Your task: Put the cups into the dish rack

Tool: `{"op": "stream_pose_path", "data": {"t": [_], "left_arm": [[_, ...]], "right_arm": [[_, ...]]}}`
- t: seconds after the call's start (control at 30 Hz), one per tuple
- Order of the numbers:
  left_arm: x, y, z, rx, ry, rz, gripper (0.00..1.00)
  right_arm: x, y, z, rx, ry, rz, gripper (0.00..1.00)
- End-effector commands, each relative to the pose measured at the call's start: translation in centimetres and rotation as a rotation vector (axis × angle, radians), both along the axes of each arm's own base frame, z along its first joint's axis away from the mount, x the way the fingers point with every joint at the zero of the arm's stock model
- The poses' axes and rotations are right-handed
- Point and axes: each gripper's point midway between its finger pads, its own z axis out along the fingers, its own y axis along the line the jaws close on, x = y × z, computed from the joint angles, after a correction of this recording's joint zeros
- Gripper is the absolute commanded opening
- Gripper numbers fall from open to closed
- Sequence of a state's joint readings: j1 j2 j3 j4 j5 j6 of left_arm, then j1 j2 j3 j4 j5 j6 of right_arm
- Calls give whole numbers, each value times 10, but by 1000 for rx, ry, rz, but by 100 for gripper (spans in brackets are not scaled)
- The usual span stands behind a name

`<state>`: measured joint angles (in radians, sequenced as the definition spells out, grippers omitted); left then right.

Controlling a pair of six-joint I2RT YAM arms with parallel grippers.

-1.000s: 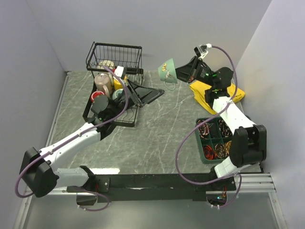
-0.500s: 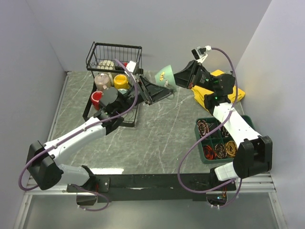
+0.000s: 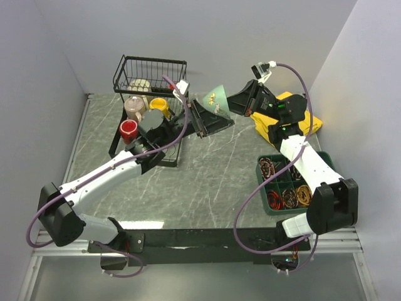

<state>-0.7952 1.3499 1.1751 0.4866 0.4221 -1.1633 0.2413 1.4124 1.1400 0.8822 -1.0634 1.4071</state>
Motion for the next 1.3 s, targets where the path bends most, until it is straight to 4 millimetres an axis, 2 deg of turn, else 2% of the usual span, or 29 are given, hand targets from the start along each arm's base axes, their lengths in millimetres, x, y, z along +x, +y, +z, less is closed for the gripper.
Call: {"op": "stream_pose_path", "data": {"t": [0.0, 0.3, 0.57, 0.83, 1.0, 1.17, 1.27], "left_arm": [[-8, 5, 34, -29, -108, 6, 55], [-12, 16, 34, 4, -129, 45, 58], [-15, 28, 41, -52, -120, 43, 59], [-17, 26, 43, -93, -107, 5, 55], [-17, 22, 43, -99, -99, -17, 53], [-12, 22, 41, -74, -102, 10, 47], [-7, 24, 40, -60, -101, 51, 29]], "right_arm": [[-12, 0, 6, -1, -71, 5, 0], [-18, -2, 10, 13, -84, 9, 0], [-27, -6, 13, 42, -116, 21, 0], [-36, -7, 16, 88, -175, 26, 0], [-34, -6, 14, 103, -193, 18, 0], [-32, -4, 11, 99, -202, 14, 0], [-33, -2, 7, 82, -207, 19, 0]]}}
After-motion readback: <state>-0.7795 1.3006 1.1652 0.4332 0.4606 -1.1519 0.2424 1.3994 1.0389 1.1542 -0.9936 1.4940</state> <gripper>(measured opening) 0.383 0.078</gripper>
